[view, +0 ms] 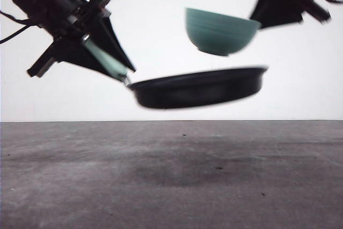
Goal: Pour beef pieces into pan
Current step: 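Raise the bowl with the right gripper and tip cubes into the pan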
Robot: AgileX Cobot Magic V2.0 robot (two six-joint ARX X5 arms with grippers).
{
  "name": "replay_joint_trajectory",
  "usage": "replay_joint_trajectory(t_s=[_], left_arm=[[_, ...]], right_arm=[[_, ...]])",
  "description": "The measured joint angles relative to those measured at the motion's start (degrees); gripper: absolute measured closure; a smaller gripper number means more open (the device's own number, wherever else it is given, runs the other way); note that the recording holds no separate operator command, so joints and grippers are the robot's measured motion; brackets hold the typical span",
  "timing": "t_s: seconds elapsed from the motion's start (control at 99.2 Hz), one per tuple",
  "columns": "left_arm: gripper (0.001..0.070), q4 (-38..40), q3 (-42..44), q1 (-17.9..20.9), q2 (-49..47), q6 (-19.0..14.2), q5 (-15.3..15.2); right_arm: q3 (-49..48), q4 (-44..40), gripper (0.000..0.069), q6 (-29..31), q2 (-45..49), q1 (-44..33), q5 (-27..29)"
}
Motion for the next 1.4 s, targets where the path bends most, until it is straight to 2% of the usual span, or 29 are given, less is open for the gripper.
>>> replay_joint_trajectory(t_s=[0.131,0.262,0.464,0.625,0.726,0.837,0.897,1.089,1.402], left_arm=[[0.0654,0.7,0.0,-0.5,0.0,-2.5,0.9],[0.0654,0.2,0.1,-0.6,0.0,-3.2,0.9],[0.0654,-0.7,0.1,-0.6,0.0,-3.4,0.9],[0.0654,-2.0,1.4,-0.6,0.0,-3.6,0.6],[0.0654,-4.8,4.2,-0.6,0.0,-3.3,-1.5],[0.0654,-9.1,8.4,-0.6,0.0,-1.0,-4.7],[0.0654,-10.8,10.4,-0.6,0.0,0.4,-5.5],[0.0654,-12.2,11.5,-0.1,0.0,1.6,-5.7],[0.0654,-14.5,11.5,0.3,1.2,1.7,-5.7]], right_arm=[[0.0,0.0,0.0675,-6.6,-1.0,9.1,15.5],[0.0,0.0,0.0675,-14.3,-0.9,16.1,29.1],[0.0,3.1,0.0676,-25.3,-0.9,20.4,40.1],[0.0,6.2,0.0676,-34.5,-0.9,20.8,40.9],[0.0,7.6,0.0676,-39.1,-0.9,20.8,40.9],[0.0,9.5,0.0676,-42.1,-0.9,20.8,40.5],[0.0,11.0,0.0676,-43.5,-0.9,20.9,40.4],[0.0,14.6,0.0676,-49.2,-0.9,22.1,40.0],[0.0,14.7,0.0676,-59.9,-0.9,24.4,40.5]])
